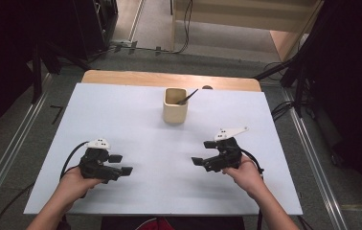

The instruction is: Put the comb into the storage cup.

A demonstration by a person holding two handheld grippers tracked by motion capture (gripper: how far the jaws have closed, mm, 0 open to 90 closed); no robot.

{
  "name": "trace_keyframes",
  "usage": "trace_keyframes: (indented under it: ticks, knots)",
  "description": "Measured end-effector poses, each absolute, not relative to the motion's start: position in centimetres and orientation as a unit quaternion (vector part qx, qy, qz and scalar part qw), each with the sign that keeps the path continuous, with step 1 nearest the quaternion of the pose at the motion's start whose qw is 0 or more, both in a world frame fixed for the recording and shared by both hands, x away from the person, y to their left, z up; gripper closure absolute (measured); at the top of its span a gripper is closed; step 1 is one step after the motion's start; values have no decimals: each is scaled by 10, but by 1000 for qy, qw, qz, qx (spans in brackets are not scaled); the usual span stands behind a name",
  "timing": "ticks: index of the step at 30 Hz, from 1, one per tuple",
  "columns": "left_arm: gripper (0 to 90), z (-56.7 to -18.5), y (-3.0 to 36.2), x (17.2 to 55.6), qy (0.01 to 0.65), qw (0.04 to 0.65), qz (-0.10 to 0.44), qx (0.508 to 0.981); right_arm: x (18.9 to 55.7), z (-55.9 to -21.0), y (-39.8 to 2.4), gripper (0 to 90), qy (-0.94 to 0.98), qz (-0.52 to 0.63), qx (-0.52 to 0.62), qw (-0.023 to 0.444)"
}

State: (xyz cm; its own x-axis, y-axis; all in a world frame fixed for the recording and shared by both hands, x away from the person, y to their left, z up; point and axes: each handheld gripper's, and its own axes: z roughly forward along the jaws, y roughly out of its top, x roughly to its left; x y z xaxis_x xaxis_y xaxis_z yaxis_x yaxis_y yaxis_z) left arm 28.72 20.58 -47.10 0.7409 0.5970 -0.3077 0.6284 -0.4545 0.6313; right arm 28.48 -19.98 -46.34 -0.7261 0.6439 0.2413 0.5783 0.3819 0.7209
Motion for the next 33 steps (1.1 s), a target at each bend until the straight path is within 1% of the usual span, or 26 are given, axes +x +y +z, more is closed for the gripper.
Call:
trace_keyframes:
  ticks: [3,10,15,18,33]
  knots:
    - [297,-471,206,287,358,380,-21,853,281,-464,-204,155,819,421,389,32]
    - [298,-470,206,287,358,383,-19,851,274,-468,-214,155,826,405,389,46]
    - [297,-470,205,287,355,382,-20,853,268,-469,-224,155,819,408,401,44]
    - [297,-470,205,287,352,383,-19,854,265,-469,-229,155,820,406,399,52]
    - [297,-470,204,285,344,386,-20,856,250,-478,-249,155,821,392,411,51]
